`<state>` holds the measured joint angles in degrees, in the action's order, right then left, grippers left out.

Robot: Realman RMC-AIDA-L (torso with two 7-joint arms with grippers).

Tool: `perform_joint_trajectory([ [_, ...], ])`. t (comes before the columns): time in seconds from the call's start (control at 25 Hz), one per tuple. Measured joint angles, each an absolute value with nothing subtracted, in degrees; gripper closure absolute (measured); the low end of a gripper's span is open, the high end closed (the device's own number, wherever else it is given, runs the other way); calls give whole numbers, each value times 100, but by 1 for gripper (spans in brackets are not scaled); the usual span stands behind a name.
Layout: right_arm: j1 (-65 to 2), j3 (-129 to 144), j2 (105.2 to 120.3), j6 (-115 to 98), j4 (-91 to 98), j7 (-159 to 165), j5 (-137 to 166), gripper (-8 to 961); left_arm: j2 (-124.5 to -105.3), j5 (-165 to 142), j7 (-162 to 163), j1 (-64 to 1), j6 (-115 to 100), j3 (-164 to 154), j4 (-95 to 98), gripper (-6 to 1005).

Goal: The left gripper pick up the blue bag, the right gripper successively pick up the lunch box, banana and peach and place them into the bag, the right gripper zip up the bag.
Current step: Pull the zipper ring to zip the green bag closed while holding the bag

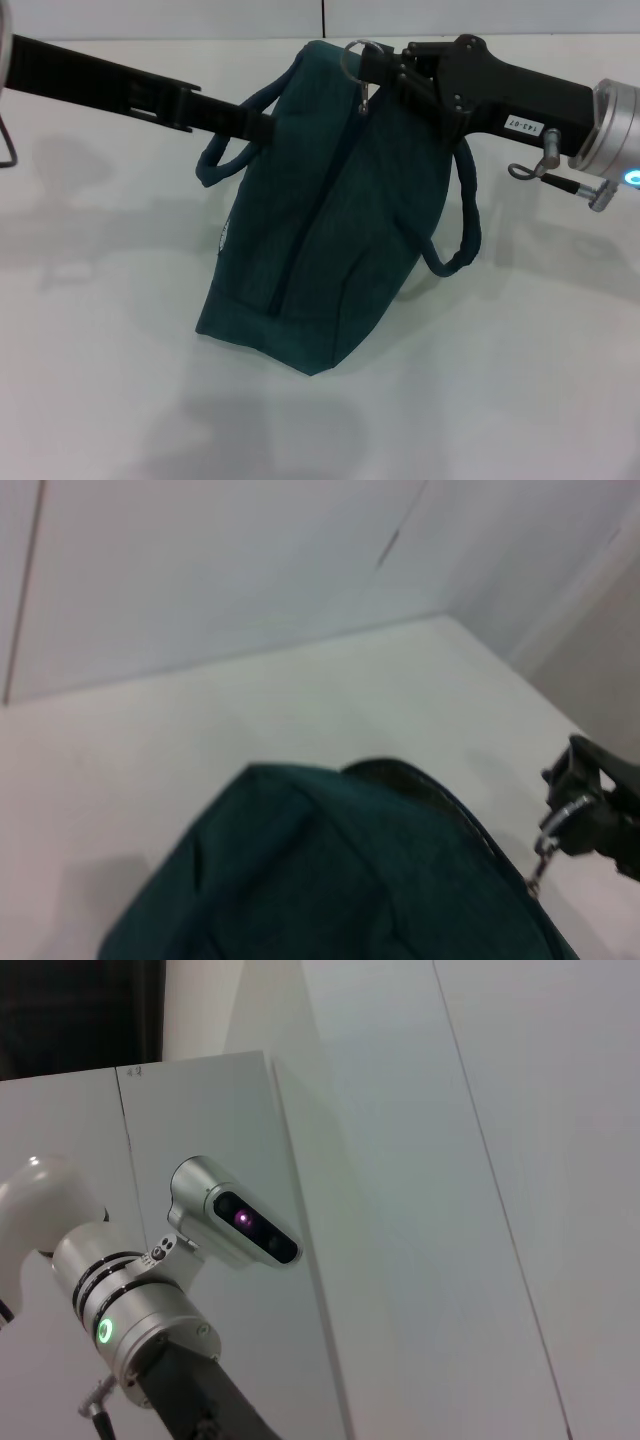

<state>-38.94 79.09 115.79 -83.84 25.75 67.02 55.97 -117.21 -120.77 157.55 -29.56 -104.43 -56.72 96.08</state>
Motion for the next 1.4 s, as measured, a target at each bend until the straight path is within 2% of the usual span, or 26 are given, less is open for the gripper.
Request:
perform_joint_trajectory([
  [0.28, -3911, 7924, 11575, -8384, 2575, 6706, 5598, 916, -11699, -12075, 15991, -3146, -10679, -5783, 9382, 358],
  [0.84, -3923, 7931, 11584, -8390, 2575, 6709, 5599, 914, -11893, -12633, 15712, -3300, -10630, -6028, 9195, 440],
  [1.08, -3906, 7918, 11584, -8411, 2575, 6730, 5599, 913, -11898, -12589, 15522, -3303, -10599, -6006, 9131, 475],
  [1.28, -3887, 7905, 11584, -8421, 2575, 6739, 5599, 913, -11904, -12553, 15433, -3311, -10567, -5994, 9120, 714],
  [1.4, -3884, 7902, 11584, -8421, 2575, 6745, 5599, 912, -11901, -12554, 15394, -3307, -10558, -5994, 9112, 758],
])
